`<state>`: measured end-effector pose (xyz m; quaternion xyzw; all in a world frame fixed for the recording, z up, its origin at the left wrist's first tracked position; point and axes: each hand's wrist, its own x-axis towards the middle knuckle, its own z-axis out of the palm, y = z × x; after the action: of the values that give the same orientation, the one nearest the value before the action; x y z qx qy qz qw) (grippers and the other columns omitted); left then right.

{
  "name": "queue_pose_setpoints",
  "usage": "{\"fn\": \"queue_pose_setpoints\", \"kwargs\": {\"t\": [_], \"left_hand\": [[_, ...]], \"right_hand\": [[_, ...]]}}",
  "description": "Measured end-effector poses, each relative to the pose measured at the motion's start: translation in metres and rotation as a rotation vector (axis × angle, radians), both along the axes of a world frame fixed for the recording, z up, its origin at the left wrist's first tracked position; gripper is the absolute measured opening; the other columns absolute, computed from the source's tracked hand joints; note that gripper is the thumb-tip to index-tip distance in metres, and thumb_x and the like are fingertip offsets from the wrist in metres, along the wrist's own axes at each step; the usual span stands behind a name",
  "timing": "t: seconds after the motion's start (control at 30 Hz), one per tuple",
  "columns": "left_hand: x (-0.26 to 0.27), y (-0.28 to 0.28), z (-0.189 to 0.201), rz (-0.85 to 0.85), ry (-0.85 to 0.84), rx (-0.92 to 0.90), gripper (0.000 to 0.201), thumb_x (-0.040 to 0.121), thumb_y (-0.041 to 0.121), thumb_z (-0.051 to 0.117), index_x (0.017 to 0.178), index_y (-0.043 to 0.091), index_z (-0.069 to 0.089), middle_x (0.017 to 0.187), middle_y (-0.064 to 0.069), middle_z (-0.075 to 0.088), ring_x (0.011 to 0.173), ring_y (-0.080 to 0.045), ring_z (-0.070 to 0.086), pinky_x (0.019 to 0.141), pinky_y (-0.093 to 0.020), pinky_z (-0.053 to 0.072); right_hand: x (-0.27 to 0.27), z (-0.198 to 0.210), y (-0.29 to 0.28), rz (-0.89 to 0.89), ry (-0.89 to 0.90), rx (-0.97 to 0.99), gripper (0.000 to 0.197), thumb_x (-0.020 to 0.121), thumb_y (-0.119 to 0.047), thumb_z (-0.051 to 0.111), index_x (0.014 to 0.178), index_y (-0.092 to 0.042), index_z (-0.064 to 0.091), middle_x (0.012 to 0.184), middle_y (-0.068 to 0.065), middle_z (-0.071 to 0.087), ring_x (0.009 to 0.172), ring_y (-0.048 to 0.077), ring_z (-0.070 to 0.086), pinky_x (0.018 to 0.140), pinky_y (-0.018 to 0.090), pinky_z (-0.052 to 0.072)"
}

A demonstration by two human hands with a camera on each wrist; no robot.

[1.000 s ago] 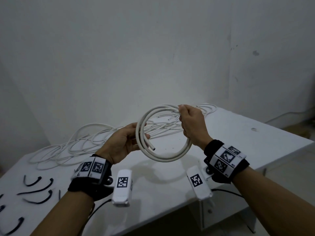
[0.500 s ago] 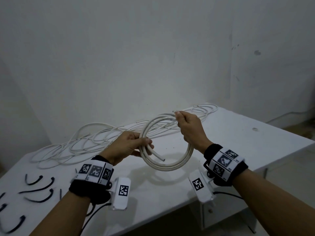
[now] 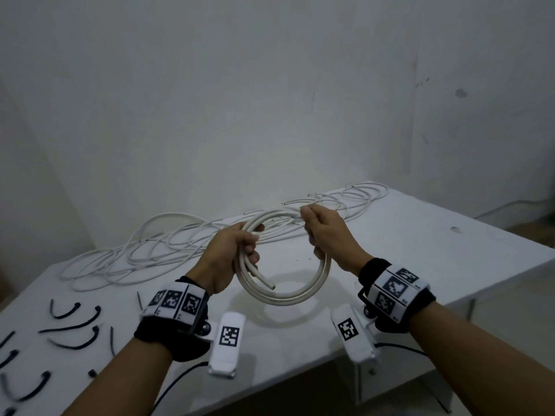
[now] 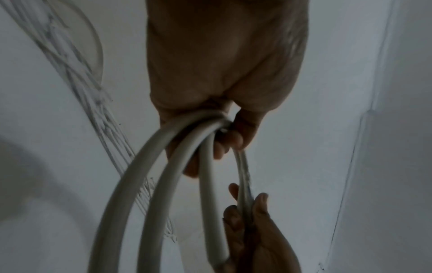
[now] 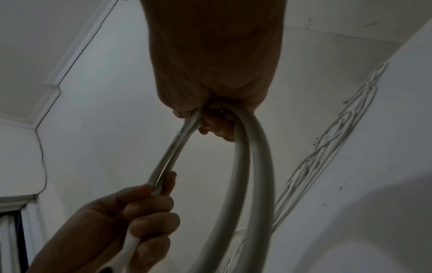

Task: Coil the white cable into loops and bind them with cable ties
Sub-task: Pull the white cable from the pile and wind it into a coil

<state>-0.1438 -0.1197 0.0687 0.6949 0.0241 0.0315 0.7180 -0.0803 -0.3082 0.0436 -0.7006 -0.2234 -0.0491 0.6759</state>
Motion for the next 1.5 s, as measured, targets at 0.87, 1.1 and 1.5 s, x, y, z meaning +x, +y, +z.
{"fn": "queue_pose_setpoints", "kwargs": {"t": [0.87,1.1,1.5], "left_hand": [[-0.034,0.051,0.01,0.032,0.025,0.316,0.006,0.094,0.009,0.055,0.094,0.014,0.058,0.051,0.004,0.03,0.034,-0.009,0.023,0.035,-0.013,0.019],[-0.079,0.093,0.011,0.11,0.0,0.434,0.006,0.093,0.017,0.061,0.09,0.012,0.062,0.055,0.001,0.046,0.037,-0.01,0.034,0.034,-0.015,0.023],[-0.148,0.161,0.016,0.287,0.044,0.311,0.024,0.095,0.022,0.058,0.115,0.011,0.066,0.048,0.008,0.027,0.035,-0.005,0.019,0.035,-0.01,0.014]], "right_hand": [[-0.028,-0.003,0.073,0.211,0.027,-0.07,0.037,0.1,-0.03,0.044,0.088,0.005,0.046,0.075,0.01,0.03,0.051,0.015,0.022,0.042,0.024,0.019],[-0.053,-0.002,0.122,0.378,0.011,-0.102,0.034,0.1,-0.03,0.044,0.088,0.001,0.051,0.067,0.003,0.029,0.051,0.013,0.022,0.043,0.024,0.019],[-0.08,-0.021,0.171,0.434,0.213,-0.21,0.037,0.102,-0.036,0.034,0.123,-0.013,0.054,0.08,0.007,0.058,0.065,0.018,0.058,0.056,0.027,0.044]]}}
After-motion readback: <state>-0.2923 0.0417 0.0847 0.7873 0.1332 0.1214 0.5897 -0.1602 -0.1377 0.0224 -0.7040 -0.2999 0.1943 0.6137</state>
